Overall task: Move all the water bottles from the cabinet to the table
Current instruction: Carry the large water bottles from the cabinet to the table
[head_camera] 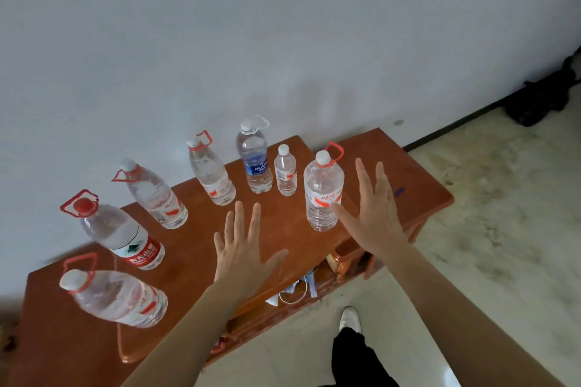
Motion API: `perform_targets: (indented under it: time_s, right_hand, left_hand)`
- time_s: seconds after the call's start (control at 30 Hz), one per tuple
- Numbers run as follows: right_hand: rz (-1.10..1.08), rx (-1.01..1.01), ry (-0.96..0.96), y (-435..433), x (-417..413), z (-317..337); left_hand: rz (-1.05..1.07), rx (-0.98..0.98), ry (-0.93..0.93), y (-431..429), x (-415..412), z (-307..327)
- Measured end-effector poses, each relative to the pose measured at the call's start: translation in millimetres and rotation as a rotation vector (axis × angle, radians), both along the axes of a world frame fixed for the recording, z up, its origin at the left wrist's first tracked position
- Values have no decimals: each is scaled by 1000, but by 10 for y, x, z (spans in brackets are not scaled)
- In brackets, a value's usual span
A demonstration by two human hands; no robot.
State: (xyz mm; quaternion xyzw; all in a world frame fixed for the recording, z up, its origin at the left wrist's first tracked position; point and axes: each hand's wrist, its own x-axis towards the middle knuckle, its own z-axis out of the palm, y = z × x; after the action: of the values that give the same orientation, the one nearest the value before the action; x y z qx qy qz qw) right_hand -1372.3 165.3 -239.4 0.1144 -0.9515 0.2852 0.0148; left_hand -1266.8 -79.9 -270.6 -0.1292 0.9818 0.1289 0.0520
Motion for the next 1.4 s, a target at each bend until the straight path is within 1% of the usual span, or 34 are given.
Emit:
perform_targets:
  time_s: [0.1, 0.17, 0.33, 0.43, 0.57, 0.67, 0.77, 0.9, 0.97, 1.07, 1.13, 1.23, 1.4]
  right_hand:
    - [81, -46, -36, -183, -590, -129]
    - [132, -65, -97, -307, -943, -193]
    - [389, -160, -254, -346, -1580, -358]
    - [478, -212, -311, -245, -1820, -380]
    - [485, -294, -356, -36, -2067, -419]
    - [456, -358, -431, 196, -2150, -470]
    - [386, -424, -450, 416, -2119, -461]
    - [224, -584, -457, 667, -2010, -554]
    - [126, -667, -468, 771, -1962, -605]
    - [-16, -749, -432, 921, -1959, -673]
    - [-95, -784, -437, 968, -1932, -749]
    - [-178, -811, -553, 885, -1844, -830]
    - [-210, -808, -795, 586, -1675, -1060]
  left_hand:
    - [68, 38, -109, 33, -397, -125]
    - [120, 67, -184, 66, -651, -201]
    - [232, 166, -300, 237, -1212, -459]
    - [245, 221, -374, 427, -1511, -609]
    - [185, 274, -435, 724, -1830, -844]
    - [139, 322, -424, 912, -2017, -1063]
    - [176, 427, -306, 1048, -2195, -1205]
    - [227, 549, -185, 1182, -2355, -1353]
    - [229, 587, -175, 1234, -2405, -1385]
    - [172, 518, -175, 1252, -2437, -1326]
    - [98, 447, -182, 1195, -2425, -1298]
    - [7, 332, -256, 1031, -2322, -1315]
    - [-57, 168, -412, 603, -1957, -1402]
